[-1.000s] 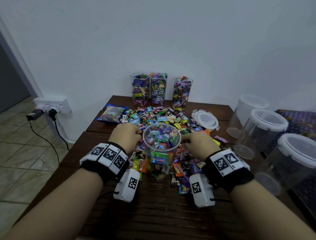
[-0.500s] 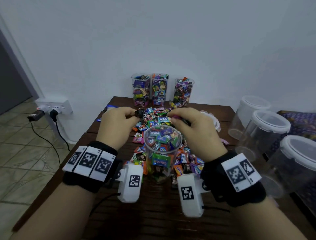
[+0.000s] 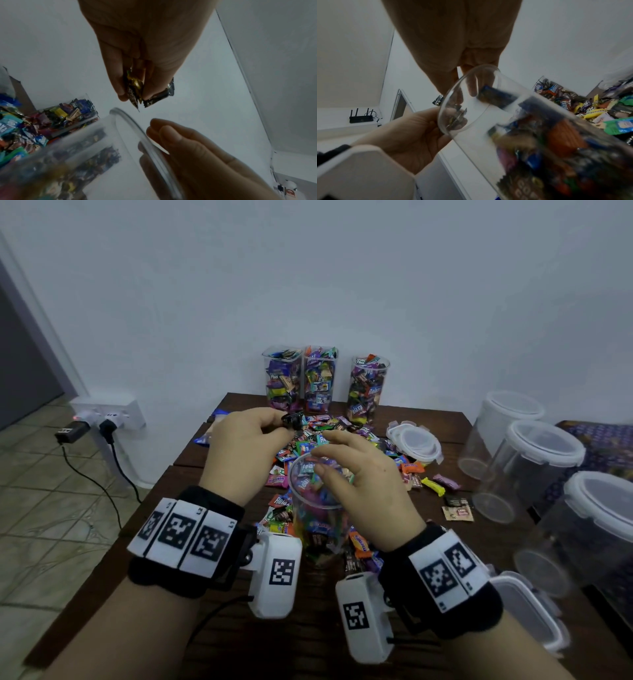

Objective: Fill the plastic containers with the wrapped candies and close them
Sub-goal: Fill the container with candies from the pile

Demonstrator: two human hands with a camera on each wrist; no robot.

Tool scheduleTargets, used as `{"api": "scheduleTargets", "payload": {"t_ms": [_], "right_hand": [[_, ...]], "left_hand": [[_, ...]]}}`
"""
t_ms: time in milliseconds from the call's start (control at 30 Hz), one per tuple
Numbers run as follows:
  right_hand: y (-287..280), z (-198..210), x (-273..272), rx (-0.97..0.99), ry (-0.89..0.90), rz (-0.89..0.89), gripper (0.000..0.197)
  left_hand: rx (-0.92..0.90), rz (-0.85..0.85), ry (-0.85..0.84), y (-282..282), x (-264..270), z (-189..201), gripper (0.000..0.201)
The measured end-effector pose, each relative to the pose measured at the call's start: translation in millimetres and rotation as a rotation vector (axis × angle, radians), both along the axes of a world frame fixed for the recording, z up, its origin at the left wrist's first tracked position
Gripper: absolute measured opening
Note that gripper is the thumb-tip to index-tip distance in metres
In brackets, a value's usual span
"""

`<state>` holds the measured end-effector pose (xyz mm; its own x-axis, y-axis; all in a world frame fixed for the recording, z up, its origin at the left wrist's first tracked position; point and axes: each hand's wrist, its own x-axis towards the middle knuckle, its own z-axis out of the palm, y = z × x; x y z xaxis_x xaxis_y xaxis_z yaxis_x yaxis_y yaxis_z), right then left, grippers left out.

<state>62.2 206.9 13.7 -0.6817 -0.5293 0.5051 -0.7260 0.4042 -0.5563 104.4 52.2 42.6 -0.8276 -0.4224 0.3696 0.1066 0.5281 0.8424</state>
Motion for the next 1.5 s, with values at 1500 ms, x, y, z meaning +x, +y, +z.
{"api": "scheduleTargets", "payload": {"t_ms": [1500], "right_hand": [[41.4,-58.5,5.7,0.11,-0.428,-0.07,0.068]], "left_hand": [[-0.189,0.035,-0.324,-10.6,13.0,-39.7,0.028]]}}
